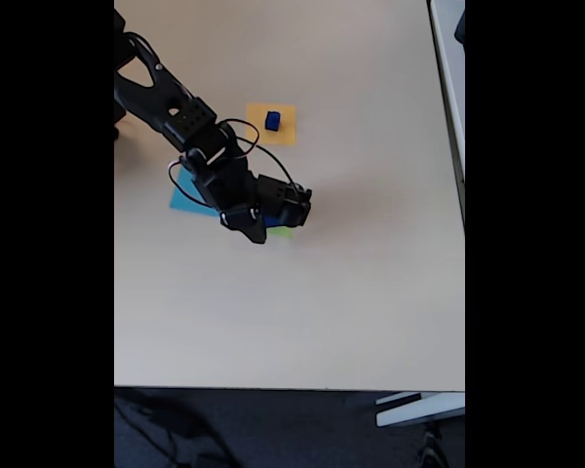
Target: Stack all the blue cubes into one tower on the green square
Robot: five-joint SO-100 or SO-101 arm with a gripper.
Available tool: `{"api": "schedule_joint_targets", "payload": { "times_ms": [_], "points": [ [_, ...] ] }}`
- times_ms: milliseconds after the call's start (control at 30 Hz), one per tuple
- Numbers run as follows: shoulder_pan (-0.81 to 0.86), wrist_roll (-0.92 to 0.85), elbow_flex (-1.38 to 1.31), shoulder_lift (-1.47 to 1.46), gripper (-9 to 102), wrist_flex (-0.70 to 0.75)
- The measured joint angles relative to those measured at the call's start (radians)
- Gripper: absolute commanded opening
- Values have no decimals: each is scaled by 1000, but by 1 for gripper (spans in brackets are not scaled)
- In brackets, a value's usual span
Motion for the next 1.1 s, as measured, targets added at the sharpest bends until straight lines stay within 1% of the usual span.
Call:
{"api": "schedule_joint_targets", "payload": {
  "times_ms": [700,1100],
  "points": [
    [-31,21,0,0,0,0],
    [-51,40,0,0,0,43]
  ]
}}
